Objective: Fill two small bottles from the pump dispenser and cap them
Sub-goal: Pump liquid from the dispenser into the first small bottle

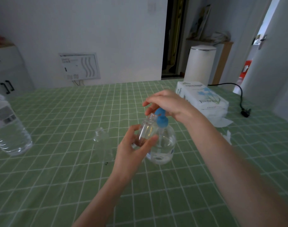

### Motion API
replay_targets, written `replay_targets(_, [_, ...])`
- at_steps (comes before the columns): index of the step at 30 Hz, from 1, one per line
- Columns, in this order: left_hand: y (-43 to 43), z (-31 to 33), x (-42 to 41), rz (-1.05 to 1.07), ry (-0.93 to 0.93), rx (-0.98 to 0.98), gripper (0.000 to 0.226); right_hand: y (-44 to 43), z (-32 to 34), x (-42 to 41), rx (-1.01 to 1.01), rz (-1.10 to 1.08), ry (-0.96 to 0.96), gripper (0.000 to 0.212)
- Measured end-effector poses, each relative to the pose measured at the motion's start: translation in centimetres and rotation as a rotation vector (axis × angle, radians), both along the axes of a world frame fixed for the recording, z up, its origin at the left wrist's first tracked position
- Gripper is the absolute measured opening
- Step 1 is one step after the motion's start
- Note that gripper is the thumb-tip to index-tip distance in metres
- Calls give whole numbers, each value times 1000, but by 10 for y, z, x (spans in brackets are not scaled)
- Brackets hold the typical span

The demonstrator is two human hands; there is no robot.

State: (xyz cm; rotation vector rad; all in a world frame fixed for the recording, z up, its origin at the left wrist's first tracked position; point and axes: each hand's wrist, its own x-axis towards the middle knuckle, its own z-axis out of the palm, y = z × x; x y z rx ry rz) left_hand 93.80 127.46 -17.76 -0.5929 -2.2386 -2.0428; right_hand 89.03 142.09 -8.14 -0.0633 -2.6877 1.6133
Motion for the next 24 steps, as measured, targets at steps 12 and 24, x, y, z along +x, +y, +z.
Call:
replay_targets(12, [-18,1,21,-15,-116,68,51,6,-39,20,-271,-18,281,31])
replay_targets(24, [-100,14,41,227,-33,-36,43,-11,-53,22,-373,-172,370,46])
